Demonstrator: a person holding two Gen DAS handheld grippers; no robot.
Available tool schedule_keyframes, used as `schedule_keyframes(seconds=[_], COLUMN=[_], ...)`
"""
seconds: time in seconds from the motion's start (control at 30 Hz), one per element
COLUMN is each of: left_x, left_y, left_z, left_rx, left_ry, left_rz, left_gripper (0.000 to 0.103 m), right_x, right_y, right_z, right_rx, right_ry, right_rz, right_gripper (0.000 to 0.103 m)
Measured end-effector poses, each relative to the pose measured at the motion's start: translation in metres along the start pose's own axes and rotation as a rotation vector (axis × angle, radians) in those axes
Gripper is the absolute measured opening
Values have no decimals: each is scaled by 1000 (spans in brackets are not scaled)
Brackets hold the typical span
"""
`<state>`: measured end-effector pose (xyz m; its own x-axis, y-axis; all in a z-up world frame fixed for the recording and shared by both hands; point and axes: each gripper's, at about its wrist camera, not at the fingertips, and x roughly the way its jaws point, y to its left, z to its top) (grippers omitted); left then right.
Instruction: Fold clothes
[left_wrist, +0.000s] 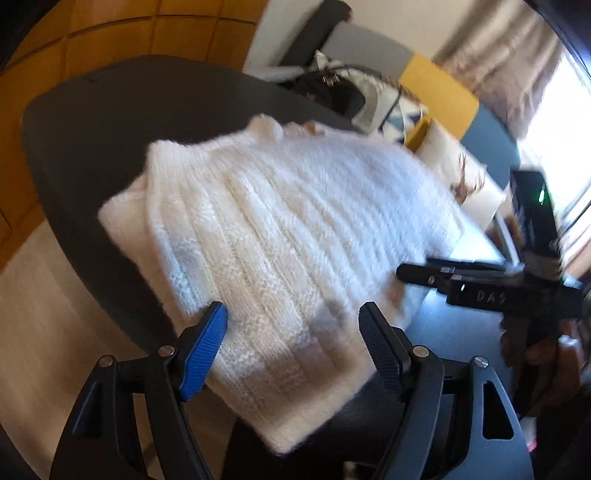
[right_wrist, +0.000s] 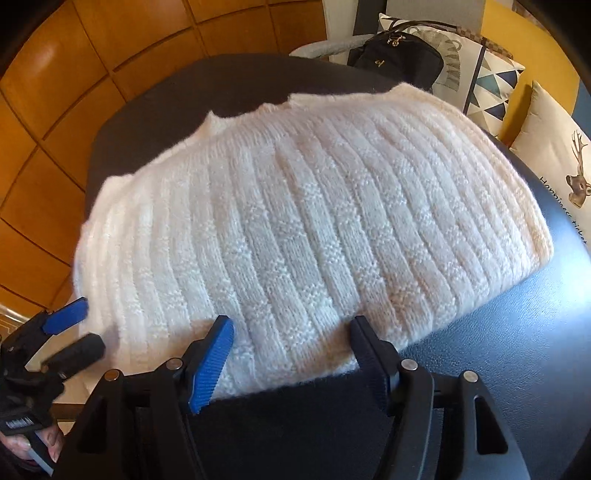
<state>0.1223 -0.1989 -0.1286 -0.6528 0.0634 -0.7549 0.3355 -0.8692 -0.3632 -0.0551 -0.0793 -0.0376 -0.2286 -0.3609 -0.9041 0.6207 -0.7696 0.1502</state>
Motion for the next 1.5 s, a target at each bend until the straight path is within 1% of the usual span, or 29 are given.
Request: schedule_keyframes(seconds=[0.03,0.1,0.23,0.3,0.33,0.37,0.4,0.43,0.53,0.63,0.67,0.73,0.77,0.87,0.9,0.93,1.03,1.1,1.17,1.27,1.3,1.37,1.47,1.5], left_x=[2,7,17,31,32,30,28,27,21,7,7,9,14,39,42,43,41,39,30,16,16,25,46,47], left_y=[0,0,0,-5,-9,-12,-13,-12,-2,1,0,-1,-1,5,4,2,2,6,8,9,10,11,17,18], left_z=[3,9,21,22,22,21,21,22,27,37,41,48,52,56,56,56,53,52,53,58,60,65,67,66], left_rx=[2,7,17,75,106,119,125,121,48,16,20,38,41,38,51,70,83,63,42,31,36,49,31,29], left_ry=[5,16,38,80,78,73,70,67,49,-27,-39,-50,-37,53,57,53,38,27,-3,-71,-82,-58,41,47], left_rz=[13,39,91,149,171,174,170,164,112,90,96,119,131,184,197,207,204,183,159,141,145,169,207,212], left_gripper=[76,77,77,76,77,77,77,77,77,77,77,77,77,77,77,78,79,79,79,79,79,79,79,79], right_x=[-5,-14,-4,27,40,52,51,50,44,35,35,21,16,18,18,20,23,21,17,6,4,7,19,25], right_y=[-2,-12,-58,-82,-92,-99,-99,-98,-100,-112,-116,-139,-151,-181,-191,-193,-197,-194,-194,-196,-201,-207,-216,-218], right_z=[3,11,29,32,29,28,28,29,31,30,32,49,57,58,58,57,56,57,59,66,71,83,97,101], right_rx=[4,25,177,261,289,302,290,276,274,321,340,383,403,440,449,437,398,367,359,349,344,332,320,317], right_ry=[-20,-76,-142,-82,-28,5,-25,-27,-43,-110,-139,-175,-190,-156,-145,-139,-123,-117,-138,-195,-208,-210,-187,-173], right_rz=[-5,-40,-136,-160,-164,-142,-122,-116,-81,-41,-45,-49,-50,-42,-40,-42,-49,-55,-44,-34,-21,-7,31,43], right_gripper=[66,66,66,66,67,70,70,70,70,70,70,70,70,70,70,70,70,70,70,70,70,70,70,70])
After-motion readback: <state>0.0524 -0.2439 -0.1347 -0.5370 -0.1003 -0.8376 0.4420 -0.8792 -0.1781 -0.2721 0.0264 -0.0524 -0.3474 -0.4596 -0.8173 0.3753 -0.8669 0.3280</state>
